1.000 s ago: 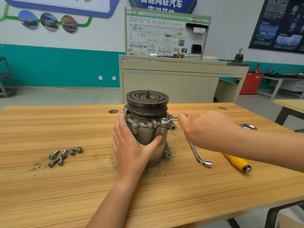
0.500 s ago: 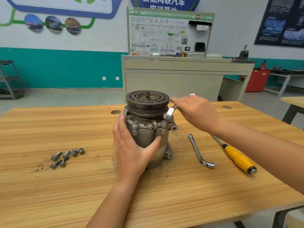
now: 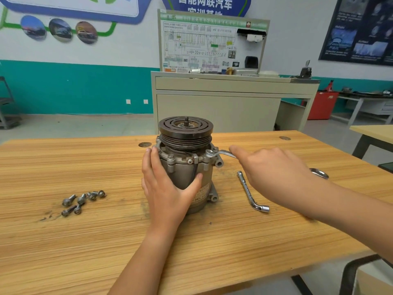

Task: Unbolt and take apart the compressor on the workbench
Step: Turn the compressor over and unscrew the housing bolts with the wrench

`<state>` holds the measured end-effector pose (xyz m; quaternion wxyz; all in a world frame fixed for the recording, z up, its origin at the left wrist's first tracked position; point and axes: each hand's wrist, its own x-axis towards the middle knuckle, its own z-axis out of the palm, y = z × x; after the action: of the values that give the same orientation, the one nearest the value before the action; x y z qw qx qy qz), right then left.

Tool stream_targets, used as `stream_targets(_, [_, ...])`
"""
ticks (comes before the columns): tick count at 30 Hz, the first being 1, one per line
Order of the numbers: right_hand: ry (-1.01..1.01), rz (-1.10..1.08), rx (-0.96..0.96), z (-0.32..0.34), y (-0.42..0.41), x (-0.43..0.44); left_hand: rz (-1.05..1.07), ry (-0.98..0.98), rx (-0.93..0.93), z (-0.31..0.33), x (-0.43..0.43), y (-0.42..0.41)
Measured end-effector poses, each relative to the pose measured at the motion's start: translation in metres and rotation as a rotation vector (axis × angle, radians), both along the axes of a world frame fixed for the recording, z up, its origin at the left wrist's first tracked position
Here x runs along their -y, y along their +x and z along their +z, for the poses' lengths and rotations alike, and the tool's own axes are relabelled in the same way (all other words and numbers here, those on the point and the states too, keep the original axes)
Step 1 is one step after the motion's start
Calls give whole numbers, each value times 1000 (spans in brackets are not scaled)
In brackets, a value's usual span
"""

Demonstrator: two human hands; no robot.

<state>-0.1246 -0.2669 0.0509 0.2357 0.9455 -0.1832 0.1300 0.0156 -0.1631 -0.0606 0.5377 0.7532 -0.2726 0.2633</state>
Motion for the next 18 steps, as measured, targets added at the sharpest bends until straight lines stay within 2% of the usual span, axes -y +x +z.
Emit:
stream_targets(4, [-44,-95,-145,12,10,-18,16,4,10,0,1,-1])
stream_targets(8, [-86,-52,-238,11,17,-38,18,15,4,0,0,-1])
stream_targets(12, [-223,-17,-249,11,15,-21,17,30,9,1,-1,-2])
stream_targets(18, [-226,46,-206,18,45,30,21,50,17,4,-3,-3])
